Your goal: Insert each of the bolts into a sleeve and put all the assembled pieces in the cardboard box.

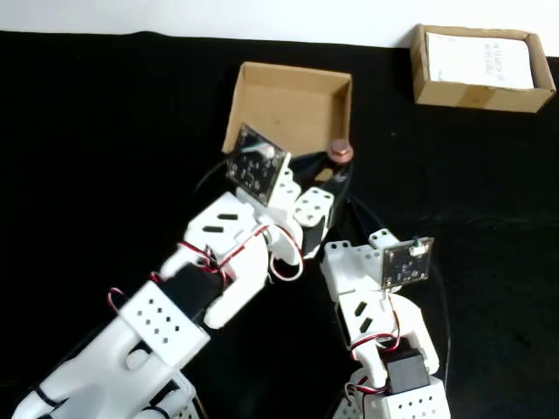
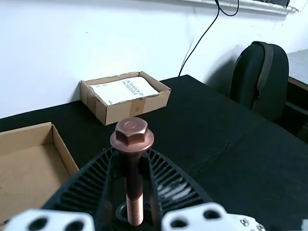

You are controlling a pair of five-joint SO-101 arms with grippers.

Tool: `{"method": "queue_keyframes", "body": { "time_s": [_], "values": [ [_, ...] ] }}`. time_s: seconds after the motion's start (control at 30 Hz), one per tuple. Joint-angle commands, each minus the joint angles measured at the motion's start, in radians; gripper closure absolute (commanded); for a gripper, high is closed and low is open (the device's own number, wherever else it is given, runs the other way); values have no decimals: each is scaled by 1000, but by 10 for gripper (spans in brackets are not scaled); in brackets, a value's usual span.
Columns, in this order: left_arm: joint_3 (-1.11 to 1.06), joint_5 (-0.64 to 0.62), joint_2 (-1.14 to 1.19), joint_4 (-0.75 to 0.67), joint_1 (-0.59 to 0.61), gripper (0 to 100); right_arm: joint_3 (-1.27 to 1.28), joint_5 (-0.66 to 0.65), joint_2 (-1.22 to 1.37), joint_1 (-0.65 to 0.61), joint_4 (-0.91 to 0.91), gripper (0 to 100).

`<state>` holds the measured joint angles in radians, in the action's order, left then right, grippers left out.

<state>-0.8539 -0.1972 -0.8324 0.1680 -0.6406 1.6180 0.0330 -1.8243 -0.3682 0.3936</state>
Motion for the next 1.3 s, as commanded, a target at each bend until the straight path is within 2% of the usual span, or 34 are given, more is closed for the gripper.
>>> {"method": "queue_keyframes", "body": {
  "time_s": [0.0,0.17,0.37,0.53,0.73,1.27],
  "values": [
    [-1,6,-25,-44,-4,992,-12,-6,-8,-5,-24,991],
    [4,8,-25,-46,-4,992,-12,-6,-8,-5,-24,991],
    [48,44,56,-144,35,992,-12,-6,-8,-5,-24,991],
    [84,72,116,-140,44,992,-12,-9,-8,-5,-24,991],
    [70,69,116,-60,39,992,-10,-11,-8,-5,-24,991],
    [62,68,61,-54,-7,992,-1,-11,-8,-5,-24,991]
  ]
}}
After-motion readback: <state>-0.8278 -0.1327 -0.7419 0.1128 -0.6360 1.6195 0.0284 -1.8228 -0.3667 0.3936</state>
